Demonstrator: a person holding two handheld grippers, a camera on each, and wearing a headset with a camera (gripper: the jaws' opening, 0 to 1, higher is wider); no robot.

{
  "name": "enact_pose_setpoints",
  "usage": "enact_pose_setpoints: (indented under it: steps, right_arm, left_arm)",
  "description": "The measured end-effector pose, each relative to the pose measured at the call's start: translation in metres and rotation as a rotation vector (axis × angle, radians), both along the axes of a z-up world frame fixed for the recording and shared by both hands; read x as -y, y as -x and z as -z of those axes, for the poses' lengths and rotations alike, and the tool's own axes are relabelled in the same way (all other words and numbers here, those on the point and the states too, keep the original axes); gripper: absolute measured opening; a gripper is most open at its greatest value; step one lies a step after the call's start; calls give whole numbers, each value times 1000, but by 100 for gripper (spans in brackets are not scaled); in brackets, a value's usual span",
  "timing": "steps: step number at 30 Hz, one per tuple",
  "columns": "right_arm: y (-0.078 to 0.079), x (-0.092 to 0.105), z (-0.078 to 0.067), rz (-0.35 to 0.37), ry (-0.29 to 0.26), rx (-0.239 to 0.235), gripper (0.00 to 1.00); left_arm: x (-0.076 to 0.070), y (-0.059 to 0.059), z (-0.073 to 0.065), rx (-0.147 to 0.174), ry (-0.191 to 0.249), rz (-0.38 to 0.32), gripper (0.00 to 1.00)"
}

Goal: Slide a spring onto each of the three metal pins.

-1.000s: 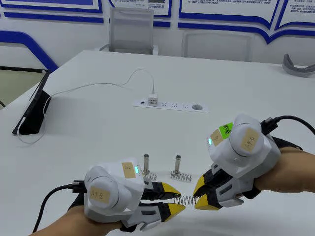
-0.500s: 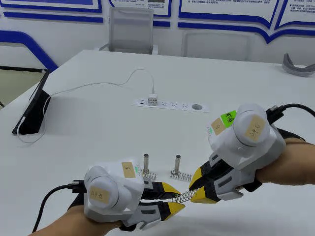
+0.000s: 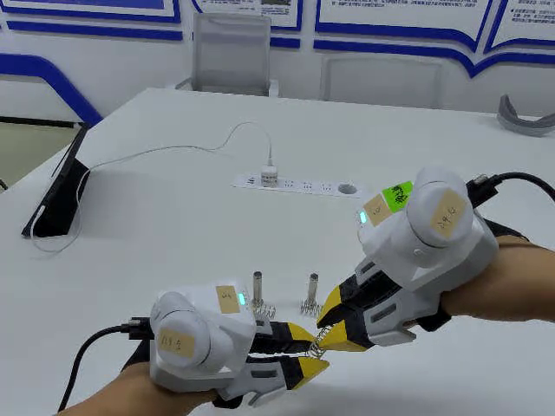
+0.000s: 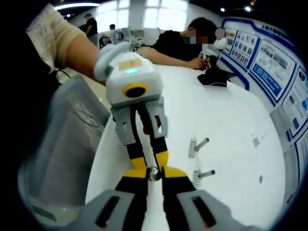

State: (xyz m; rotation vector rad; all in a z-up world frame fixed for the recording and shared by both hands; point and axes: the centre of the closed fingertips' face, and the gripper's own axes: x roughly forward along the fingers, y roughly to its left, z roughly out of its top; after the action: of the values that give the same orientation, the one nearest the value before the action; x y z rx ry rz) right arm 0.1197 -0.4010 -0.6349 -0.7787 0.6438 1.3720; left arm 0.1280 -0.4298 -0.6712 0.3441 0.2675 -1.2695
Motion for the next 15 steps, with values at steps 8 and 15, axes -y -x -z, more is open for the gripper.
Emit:
enact_pose_setpoints:
  steps: [8, 15]
  right_arm:
    - [0, -6, -2, 3, -22, 1, 12]
    - [1, -6, -2, 17, -30, -3, 15]
  left_arm:
    - [1, 0, -1, -23, 23, -9, 11]
    - [-1, -1, -3, -48, 52, -28, 10]
